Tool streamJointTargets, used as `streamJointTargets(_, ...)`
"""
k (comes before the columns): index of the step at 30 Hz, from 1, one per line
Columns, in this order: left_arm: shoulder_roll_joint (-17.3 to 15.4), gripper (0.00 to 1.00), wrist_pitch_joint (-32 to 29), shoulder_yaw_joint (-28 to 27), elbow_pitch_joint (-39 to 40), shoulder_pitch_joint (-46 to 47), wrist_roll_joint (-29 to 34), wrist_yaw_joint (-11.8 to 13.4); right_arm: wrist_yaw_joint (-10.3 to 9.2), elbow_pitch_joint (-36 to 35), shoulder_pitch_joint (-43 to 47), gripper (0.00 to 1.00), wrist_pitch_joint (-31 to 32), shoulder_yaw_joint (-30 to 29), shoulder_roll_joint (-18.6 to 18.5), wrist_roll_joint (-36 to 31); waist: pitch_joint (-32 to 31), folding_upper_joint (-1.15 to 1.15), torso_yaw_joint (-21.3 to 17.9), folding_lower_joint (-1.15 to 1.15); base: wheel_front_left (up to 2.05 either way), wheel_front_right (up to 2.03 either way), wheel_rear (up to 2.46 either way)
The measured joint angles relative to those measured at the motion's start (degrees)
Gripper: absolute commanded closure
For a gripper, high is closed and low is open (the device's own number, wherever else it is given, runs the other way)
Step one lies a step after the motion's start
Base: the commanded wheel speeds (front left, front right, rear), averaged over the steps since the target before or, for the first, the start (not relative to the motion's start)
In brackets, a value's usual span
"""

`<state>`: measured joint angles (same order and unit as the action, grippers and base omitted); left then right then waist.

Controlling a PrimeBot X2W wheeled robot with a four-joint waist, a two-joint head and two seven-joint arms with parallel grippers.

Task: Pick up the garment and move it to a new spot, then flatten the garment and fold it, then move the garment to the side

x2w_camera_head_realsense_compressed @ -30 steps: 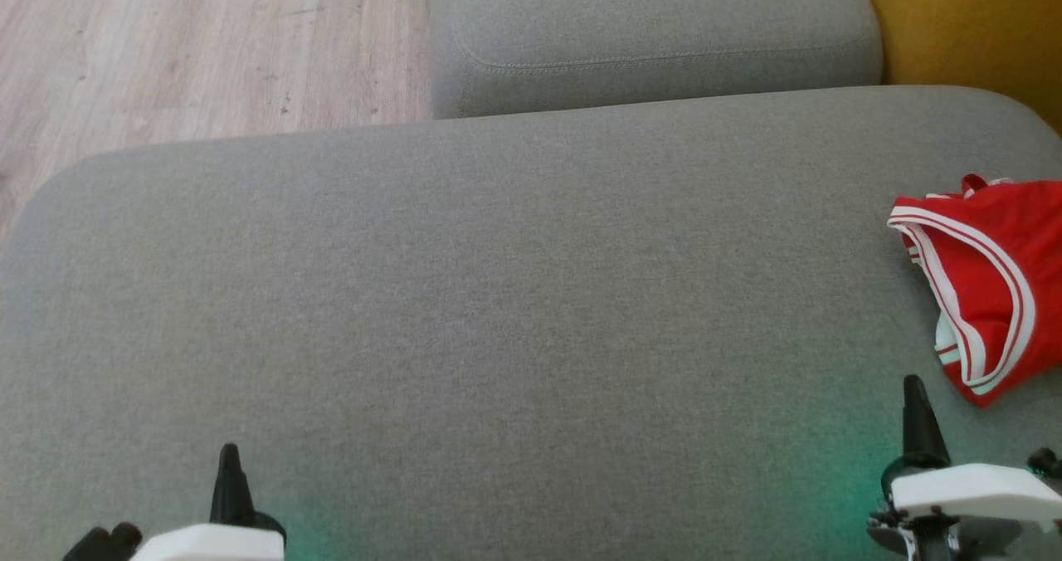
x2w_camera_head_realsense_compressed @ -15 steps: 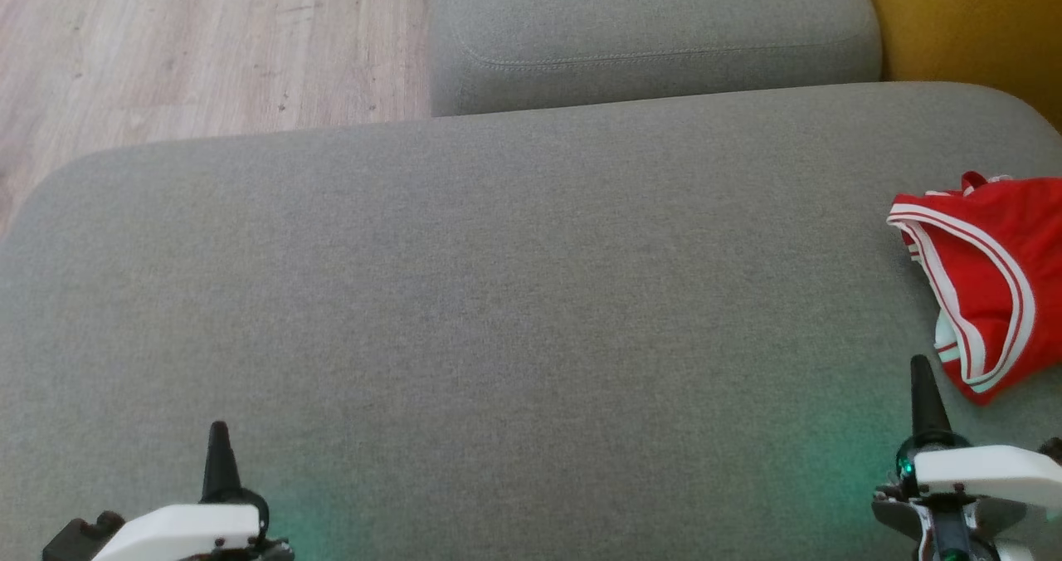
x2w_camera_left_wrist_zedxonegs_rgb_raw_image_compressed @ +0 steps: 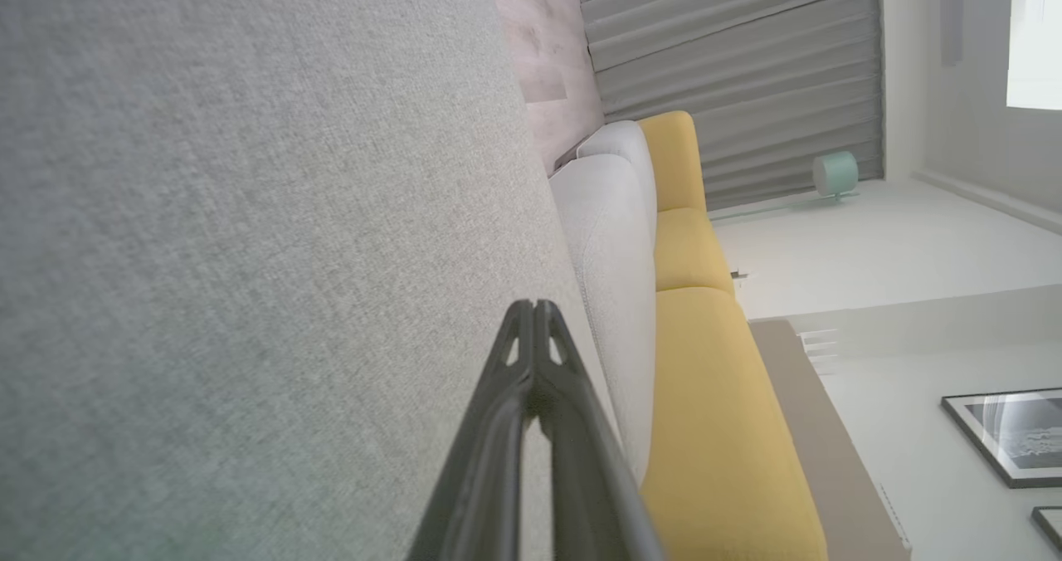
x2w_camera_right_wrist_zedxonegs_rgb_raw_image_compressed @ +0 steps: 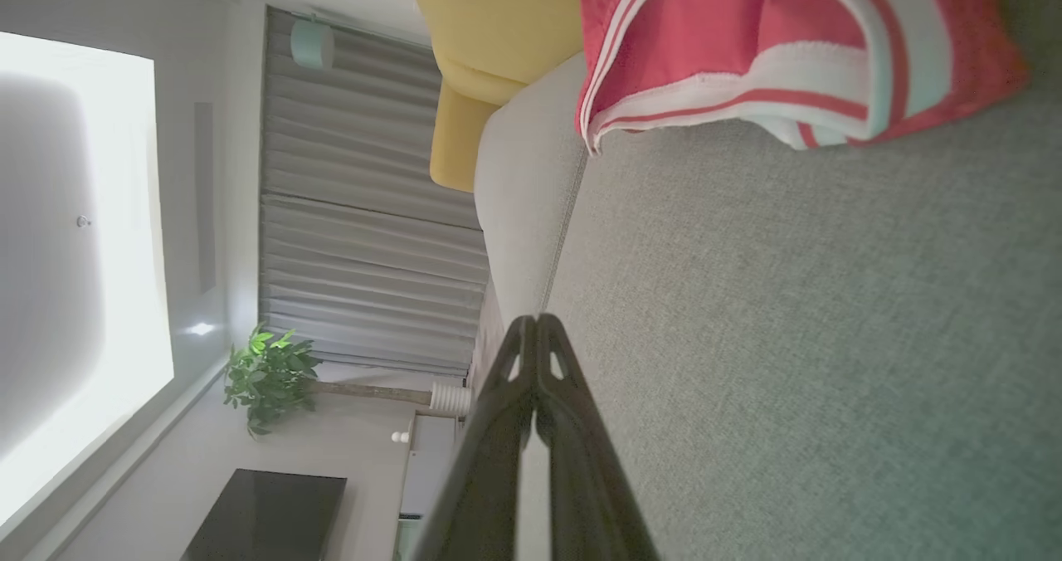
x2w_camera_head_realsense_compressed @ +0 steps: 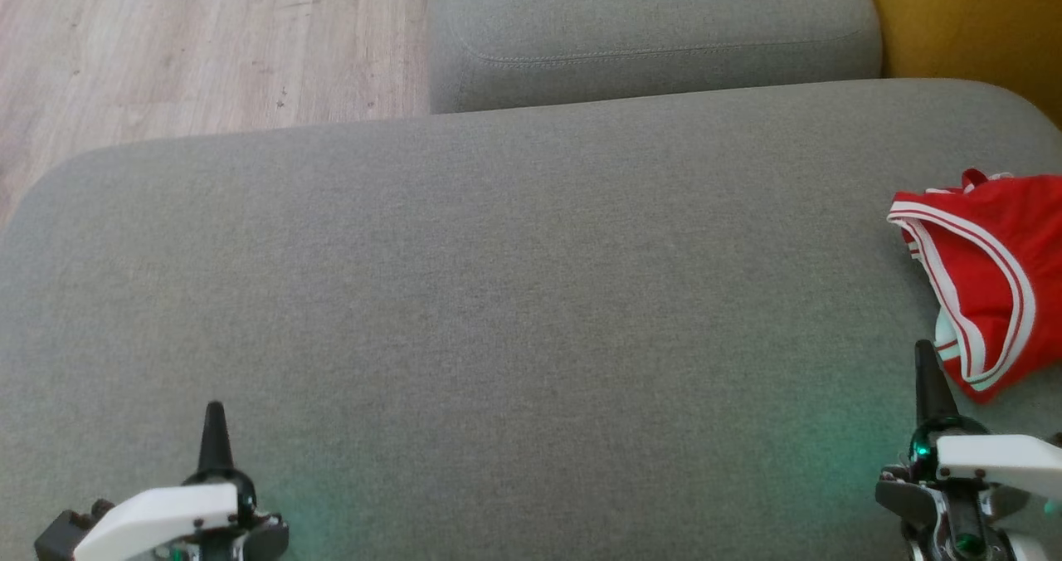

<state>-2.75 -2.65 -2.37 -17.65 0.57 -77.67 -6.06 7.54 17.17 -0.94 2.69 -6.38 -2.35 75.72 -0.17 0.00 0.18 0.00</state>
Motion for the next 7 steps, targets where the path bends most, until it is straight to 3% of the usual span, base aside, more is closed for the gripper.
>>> streamJointTargets(7,0.0,1.00,-1.4,-1.1,0.5,0.5,-5.2,-0.3,0.00,-0.1,-0.2,1.00,1.0,-0.5,0.0,5.8,0.1,0.00,-0.1,0.00,0.00,0.00,0.00)
